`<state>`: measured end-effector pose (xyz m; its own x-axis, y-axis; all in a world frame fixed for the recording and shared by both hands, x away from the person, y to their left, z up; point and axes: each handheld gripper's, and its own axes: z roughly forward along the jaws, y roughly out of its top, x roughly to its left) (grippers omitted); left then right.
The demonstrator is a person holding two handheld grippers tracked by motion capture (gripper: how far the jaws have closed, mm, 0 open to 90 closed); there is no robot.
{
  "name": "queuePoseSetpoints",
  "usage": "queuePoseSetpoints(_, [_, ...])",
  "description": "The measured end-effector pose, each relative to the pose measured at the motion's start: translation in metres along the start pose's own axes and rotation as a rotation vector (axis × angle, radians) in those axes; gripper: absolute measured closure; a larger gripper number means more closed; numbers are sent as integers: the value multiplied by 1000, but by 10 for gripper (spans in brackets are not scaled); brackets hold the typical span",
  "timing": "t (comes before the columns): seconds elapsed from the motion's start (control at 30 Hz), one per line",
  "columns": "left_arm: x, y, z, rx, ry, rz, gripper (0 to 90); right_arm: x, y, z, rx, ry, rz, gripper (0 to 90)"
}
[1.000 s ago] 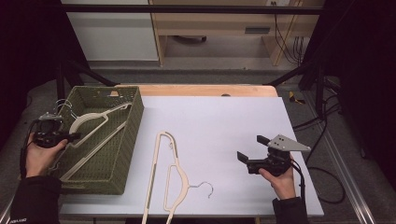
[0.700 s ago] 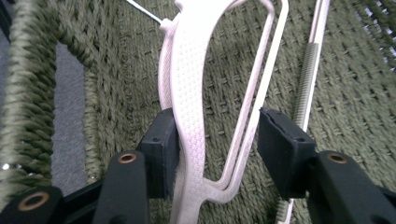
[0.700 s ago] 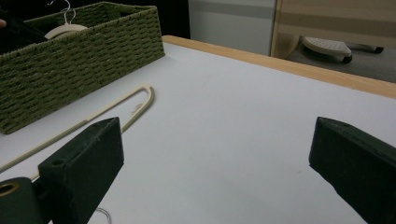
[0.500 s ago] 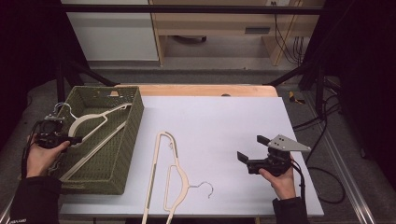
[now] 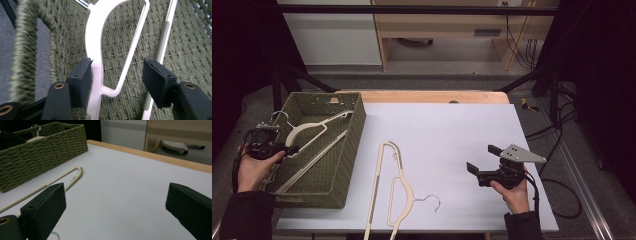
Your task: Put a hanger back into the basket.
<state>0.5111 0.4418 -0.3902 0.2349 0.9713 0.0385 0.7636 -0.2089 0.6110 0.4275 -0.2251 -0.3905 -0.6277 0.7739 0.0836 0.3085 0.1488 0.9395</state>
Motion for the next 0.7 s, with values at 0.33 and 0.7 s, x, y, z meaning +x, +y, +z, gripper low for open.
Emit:
queuePoseSetpoints(0.33, [-22, 3, -39, -238, -78, 36, 319, 1, 1, -2, -8, 1, -1, 36])
queuePoseSetpoints(0.7, [-73, 6, -71, -458, -219, 88, 143, 5, 1, -3, -25, 28, 6, 30])
